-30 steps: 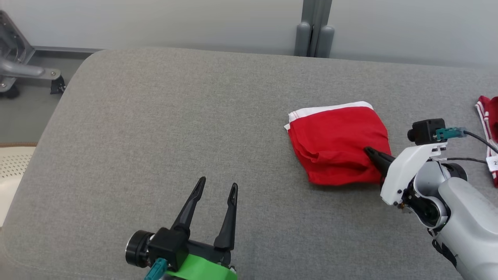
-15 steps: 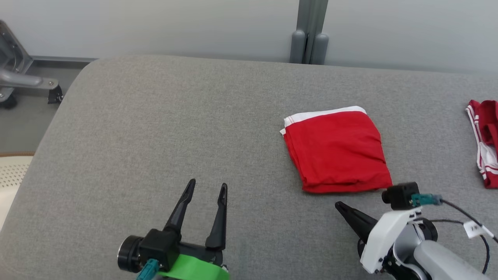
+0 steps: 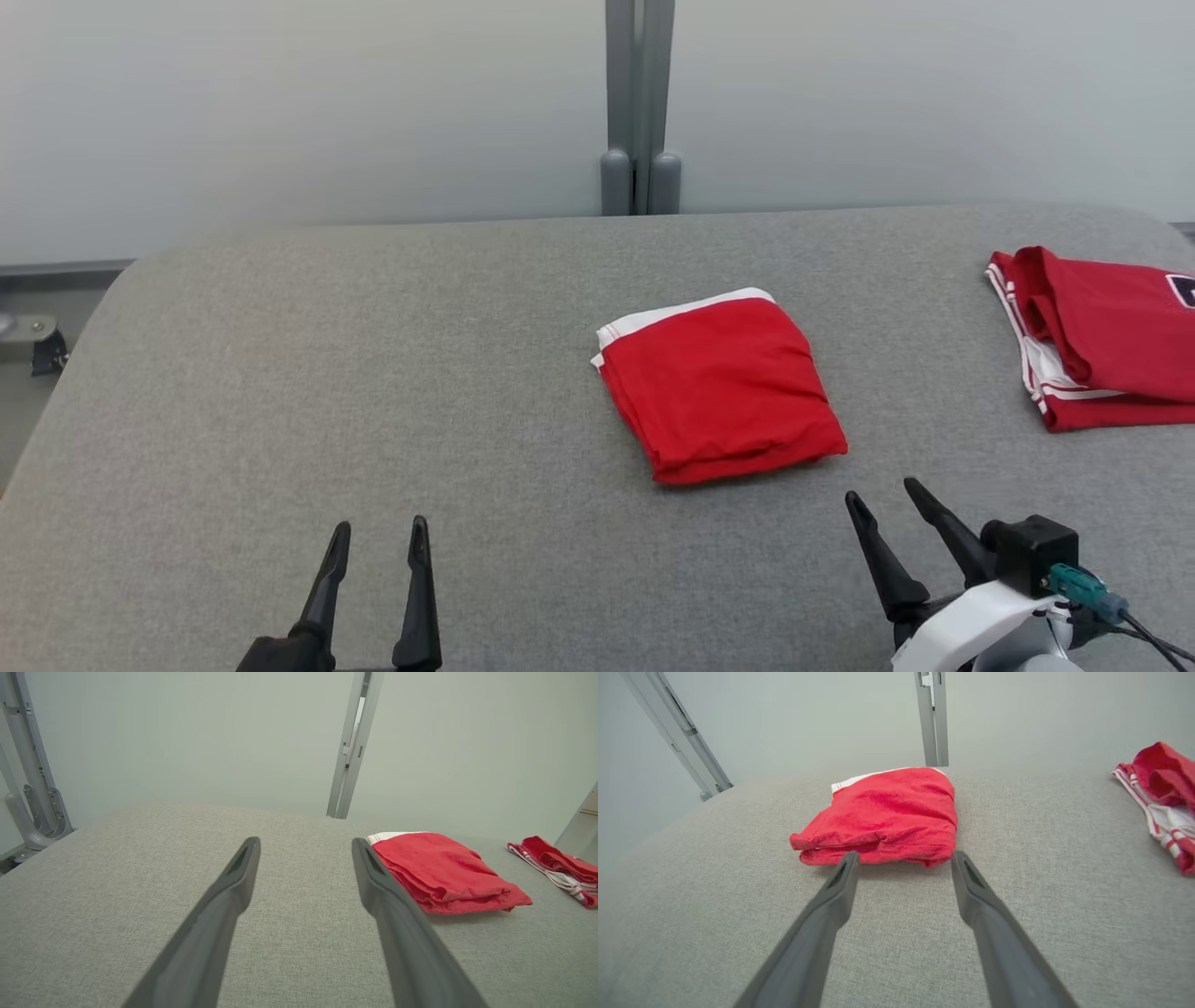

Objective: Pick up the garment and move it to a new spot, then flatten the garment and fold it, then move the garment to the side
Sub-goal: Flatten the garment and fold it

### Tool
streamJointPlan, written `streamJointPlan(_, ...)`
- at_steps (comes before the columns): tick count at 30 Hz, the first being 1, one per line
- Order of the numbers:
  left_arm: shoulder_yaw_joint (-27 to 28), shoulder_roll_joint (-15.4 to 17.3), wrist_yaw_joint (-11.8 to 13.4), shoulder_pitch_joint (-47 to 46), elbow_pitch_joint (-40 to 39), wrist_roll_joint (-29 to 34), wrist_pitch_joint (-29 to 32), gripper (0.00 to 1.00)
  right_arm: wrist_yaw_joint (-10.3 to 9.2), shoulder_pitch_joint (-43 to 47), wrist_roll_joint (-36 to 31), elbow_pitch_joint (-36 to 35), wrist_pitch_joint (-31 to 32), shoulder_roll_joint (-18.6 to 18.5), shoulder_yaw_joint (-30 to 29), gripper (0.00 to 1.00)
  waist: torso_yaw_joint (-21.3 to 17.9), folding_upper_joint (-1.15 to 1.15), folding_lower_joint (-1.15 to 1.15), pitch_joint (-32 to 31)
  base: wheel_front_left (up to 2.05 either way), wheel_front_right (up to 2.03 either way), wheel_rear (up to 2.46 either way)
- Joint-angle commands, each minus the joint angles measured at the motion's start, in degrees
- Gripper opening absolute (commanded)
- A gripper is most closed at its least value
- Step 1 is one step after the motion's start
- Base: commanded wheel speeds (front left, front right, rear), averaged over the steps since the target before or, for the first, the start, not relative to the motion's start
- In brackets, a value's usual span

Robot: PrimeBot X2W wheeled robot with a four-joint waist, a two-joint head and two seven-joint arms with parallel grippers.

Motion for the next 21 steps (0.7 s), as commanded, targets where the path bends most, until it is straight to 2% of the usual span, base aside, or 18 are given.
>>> streamJointPlan(1,0.8,0.1,0.0,1.5,-0.5,0.8,0.0,1.0,0.01,1.7,-2.1,-1.7,-0.2,0.9,-2.0,1.0,-2.5,0.0,0.0,-2.5,0.0,0.0,0.0)
streamJointPlan(4,1.6,0.1,-0.2,3.2,-1.1,1.9,0.0,1.0,0.01,4.7,-5.1,-6.5,-0.1,3.8,-6.9,1.0,-3.0,0.0,0.0,-3.6,0.0,0.0,0.0)
streamJointPlan(11,2.7,0.1,-0.5,6.2,-1.1,2.9,0.0,1.0,0.01,10.1,-9.0,-11.1,-0.2,5.3,-11.3,1.0,-3.0,0.0,0.0,-6.0,0.0,0.0,0.0)
streamJointPlan(21,2.6,0.1,-1.3,8.7,0.2,4.3,0.0,1.0,0.01,13.1,-11.5,-12.5,-0.2,7.0,-13.2,1.0,-2.3,0.0,0.0,-7.8,0.0,0.0,0.0)
